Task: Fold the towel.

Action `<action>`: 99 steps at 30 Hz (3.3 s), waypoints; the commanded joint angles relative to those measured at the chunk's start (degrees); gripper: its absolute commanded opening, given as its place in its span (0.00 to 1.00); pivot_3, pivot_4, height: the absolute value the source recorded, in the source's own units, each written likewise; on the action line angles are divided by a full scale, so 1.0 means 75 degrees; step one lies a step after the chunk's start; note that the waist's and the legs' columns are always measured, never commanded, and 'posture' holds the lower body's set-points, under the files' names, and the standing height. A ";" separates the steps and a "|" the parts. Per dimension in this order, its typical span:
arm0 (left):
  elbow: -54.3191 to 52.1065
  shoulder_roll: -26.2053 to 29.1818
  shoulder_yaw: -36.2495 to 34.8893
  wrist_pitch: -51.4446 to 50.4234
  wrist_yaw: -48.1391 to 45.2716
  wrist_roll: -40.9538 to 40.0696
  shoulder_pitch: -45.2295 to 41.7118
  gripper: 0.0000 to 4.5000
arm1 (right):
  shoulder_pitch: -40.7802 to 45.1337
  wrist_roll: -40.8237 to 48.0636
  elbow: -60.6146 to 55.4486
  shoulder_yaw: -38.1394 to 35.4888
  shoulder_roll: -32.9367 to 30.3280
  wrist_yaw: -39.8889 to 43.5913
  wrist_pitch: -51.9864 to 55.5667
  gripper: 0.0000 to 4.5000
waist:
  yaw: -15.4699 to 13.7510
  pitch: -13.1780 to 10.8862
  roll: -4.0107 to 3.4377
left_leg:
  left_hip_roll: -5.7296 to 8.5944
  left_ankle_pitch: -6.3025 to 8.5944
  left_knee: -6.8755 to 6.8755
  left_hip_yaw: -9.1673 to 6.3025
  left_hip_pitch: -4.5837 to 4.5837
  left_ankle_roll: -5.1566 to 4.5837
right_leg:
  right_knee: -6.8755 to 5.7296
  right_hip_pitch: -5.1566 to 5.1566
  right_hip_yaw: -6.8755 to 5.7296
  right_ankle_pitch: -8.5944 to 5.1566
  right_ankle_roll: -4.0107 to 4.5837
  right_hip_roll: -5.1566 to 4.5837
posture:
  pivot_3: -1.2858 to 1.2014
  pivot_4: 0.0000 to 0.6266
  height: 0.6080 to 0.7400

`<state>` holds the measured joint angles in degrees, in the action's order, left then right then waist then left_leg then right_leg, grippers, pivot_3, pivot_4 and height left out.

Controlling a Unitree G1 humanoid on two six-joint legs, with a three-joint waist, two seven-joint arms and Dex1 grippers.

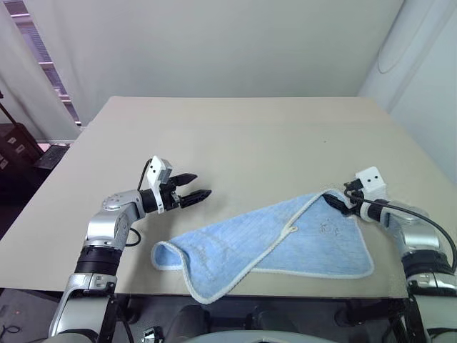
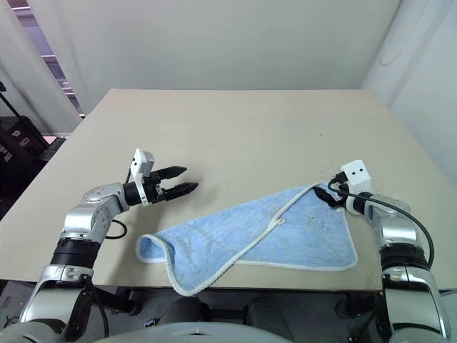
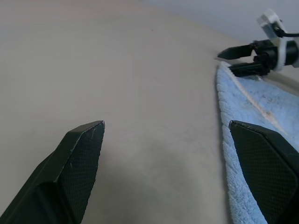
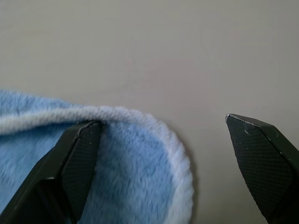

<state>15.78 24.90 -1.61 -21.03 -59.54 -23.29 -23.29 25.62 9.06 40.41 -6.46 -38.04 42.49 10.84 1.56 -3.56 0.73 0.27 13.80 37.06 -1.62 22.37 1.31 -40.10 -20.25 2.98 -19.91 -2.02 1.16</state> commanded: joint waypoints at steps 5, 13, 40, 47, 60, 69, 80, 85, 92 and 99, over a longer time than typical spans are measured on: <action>-0.0298 0.0114 -0.0272 0.0059 0.0080 -0.0177 -0.0024 1.00 | 0.0426 -0.0360 0.0741 0.0227 -0.0150 0.0102 0.0055 0.53 | -0.0020 0.0002 0.0003 | 0.0000 0.0000 0.0008 0.0001 0.0000 0.0000 | 0.0000 0.0005 0.0001 0.0001 -0.0002 -0.0002 | 0.52 0.00 1.00; -0.0181 0.0176 -0.0251 0.0140 0.0070 -0.0168 -0.0062 1.00 | 0.0104 -0.0245 -0.0090 0.0278 -0.0641 0.0749 0.0916 0.01 | -0.0133 0.0003 0.0003 | 0.0007 0.0000 0.0024 0.0016 0.0003 0.0000 | 0.0006 0.0011 0.0005 0.0007 -0.0013 -0.0025 | 0.52 0.00 1.00; 0.0278 0.0212 -0.0064 0.0341 -0.0281 -0.0057 -0.0275 1.00 | -0.0138 0.0165 -0.0865 -0.0308 -0.0822 0.0545 0.1697 0.44 | -0.0051 0.0001 0.0001 | 0.0008 0.0001 -0.0008 0.0018 0.0014 -0.0001 | 0.0019 -0.0010 0.0005 0.0006 -0.0019 -0.0022 | 0.52 0.00 1.00; 0.0154 0.0282 -0.0106 0.0321 -0.0241 -0.0075 -0.0204 1.00 | 0.0956 -0.0195 0.0455 0.0288 -0.0815 0.0996 0.2172 0.44 | -0.0045 0.0001 0.0001 | 0.0008 0.0001 -0.0007 0.0019 0.0013 -0.0001 | 0.0017 -0.0010 0.0006 0.0006 -0.0018 -0.0022 | 0.52 0.00 1.00; 0.0110 0.0313 -0.0127 0.0360 -0.0178 -0.0077 -0.0149 1.00 | 0.0676 -0.0587 -0.0176 0.1004 -0.0892 0.1858 0.2158 0.44 | -0.0052 0.0001 0.0001 | 0.0003 0.0001 -0.0009 0.0017 0.0012 -0.0001 | 0.0017 -0.0011 0.0004 0.0006 -0.0018 -0.0020 | 0.52 0.00 1.00; 0.0106 0.0303 -0.0065 0.0394 -0.0162 -0.0028 -0.0190 1.00 | 0.0474 -0.0910 -0.0288 0.1221 -0.0883 0.1639 0.2004 0.16 | -0.0054 0.0005 0.0007 | 0.0004 0.0001 -0.0004 0.0018 0.0009 -0.0001 | 0.0017 -0.0004 0.0004 0.0006 -0.0018 -0.0022 | 0.52 0.00 1.00; 0.0294 0.0399 -0.0107 0.0365 -0.0315 -0.0017 -0.0398 1.00 | 0.0382 0.0266 -0.2692 -0.0512 -0.1002 0.0981 0.1859 0.00 | -0.0086 -0.0008 -0.0013 | 0.0009 0.0001 0.0014 0.0029 0.0024 0.0000 | 0.0018 -0.0012 0.0008 0.0008 -0.0020 -0.0037 | 0.52 0.00 1.00; 0.0137 0.0529 -0.0139 -0.0061 -0.0618 -0.0265 -0.0527 1.00 | 0.0887 0.1321 -0.4551 -0.1762 -0.0851 0.0122 0.2521 0.00 | -0.0061 -0.0011 -0.0022 | 0.0003 0.0001 -0.0013 0.0025 0.0051 -0.0001 | 0.0016 -0.0050 0.0008 0.0014 -0.0032 -0.0023 | 0.52 0.00 1.00; -0.0233 0.0760 0.0033 -0.0358 -0.1091 -0.0337 -0.0668 1.00 | 0.2072 0.1316 -0.4779 -0.1701 -0.0808 -0.1034 0.3040 0.00 | -0.0075 -0.0016 -0.0027 | 0.0004 0.0001 -0.0019 0.0029 0.0052 -0.0001 | 0.0017 -0.0053 0.0007 0.0014 -0.0029 -0.0032 | 0.52 0.00 1.00; -0.1497 0.0723 0.0123 -0.0673 -0.1299 -0.0632 -0.0998 1.00 | 0.2646 0.0892 -0.4336 -0.1127 -0.0642 -0.1746 0.3247 0.00 | -0.0091 -0.0016 -0.0027 | 0.0007 0.0001 -0.0009 0.0032 0.0082 -0.0001 | 0.0021 -0.0072 0.0008 0.0014 -0.0029 -0.0039 | 0.52 0.00 1.00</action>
<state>8.17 29.87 -0.72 -25.51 -68.64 -26.14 -28.49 43.68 16.45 7.76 -14.88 -43.29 30.87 35.14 0.88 -3.68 0.53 0.32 13.81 37.00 -1.38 23.10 1.31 -39.96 -20.91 3.04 -19.81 -2.24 0.88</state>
